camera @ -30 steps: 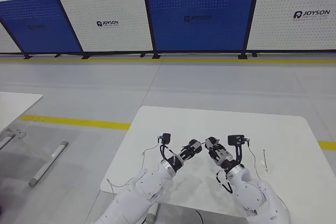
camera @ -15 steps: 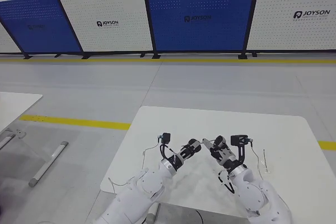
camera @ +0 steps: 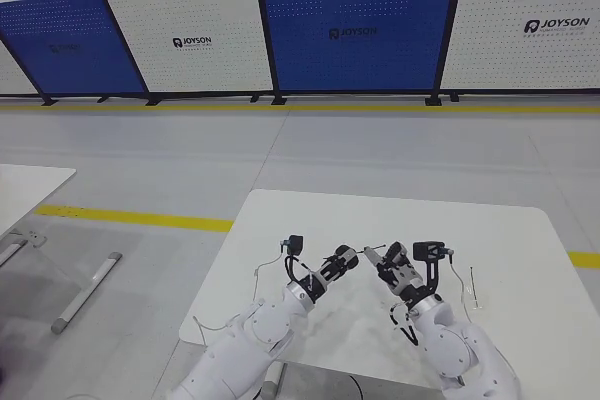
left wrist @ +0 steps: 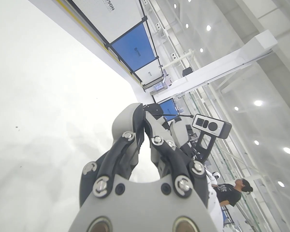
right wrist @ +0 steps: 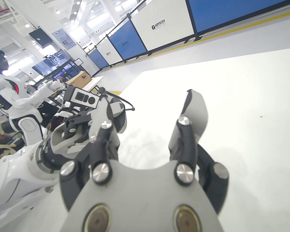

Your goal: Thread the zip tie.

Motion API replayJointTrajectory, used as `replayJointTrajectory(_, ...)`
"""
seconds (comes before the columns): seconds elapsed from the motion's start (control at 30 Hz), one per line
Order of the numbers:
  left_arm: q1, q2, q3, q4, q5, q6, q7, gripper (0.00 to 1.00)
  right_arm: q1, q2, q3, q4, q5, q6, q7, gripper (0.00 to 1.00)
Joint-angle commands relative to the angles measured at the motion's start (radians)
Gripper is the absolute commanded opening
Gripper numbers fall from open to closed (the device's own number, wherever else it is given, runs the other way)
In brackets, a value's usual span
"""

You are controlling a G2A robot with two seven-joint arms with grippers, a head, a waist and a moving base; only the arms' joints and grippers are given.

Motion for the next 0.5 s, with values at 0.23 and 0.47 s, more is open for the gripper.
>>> replayJointTrajectory(0.23, 0.002, -0.001, 0.001, -0.004, 0.006, -0.001, 0.002, 0.00, 0.003, 0.001, -0.002, -0.005, -0.007, -0.006, -0.002, 0.00)
replayJointTrajectory(0.47, 0.004, -0.002, 0.008, -0.012, 0.007, -0.011, -0.013, 0.00, 0.011, 0.001, -0.011, -0.002, 0.011, -0.030, 0.031, 0.00)
